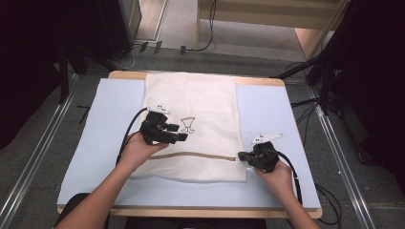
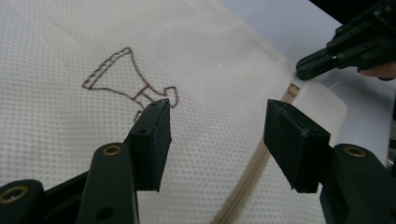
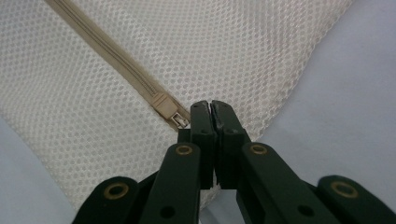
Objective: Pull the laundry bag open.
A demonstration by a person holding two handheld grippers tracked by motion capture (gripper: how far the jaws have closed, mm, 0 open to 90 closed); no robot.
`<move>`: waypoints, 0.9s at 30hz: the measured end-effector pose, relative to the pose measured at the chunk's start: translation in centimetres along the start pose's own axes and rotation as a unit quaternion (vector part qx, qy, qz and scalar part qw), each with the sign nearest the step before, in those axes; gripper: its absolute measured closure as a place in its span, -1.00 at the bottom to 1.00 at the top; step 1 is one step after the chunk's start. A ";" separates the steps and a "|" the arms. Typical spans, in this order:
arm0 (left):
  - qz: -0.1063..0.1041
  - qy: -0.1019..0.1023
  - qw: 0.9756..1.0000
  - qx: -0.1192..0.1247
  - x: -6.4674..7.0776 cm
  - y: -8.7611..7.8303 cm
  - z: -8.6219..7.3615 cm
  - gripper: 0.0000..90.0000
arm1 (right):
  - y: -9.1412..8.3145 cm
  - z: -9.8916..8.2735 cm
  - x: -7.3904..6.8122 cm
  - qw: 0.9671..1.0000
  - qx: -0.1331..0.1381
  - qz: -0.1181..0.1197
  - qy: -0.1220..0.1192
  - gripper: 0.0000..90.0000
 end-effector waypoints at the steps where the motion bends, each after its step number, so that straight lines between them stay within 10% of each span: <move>1: 0.000 0.000 1.000 0.000 0.0 0.0 0.0 -0.03 | 0.0 0.0 0.0 1.000 0.000 0.000 0.000 0.99; 27: -0.053 -0.002 0.998 -0.043 5.5 6.4 -0.6 0.52 | 0.4 -0.5 0.0 1.000 0.005 0.005 -0.012 1.00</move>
Point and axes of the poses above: each handheld gripper's, and its own axes: y roughly forward along the jaws, z roughly out of its top, x roughly to its right, the point moved 2 cm from there along y, roughly forward along the jaws, and after that the axes turned 13 degrees about x, right-handed, at the moved point
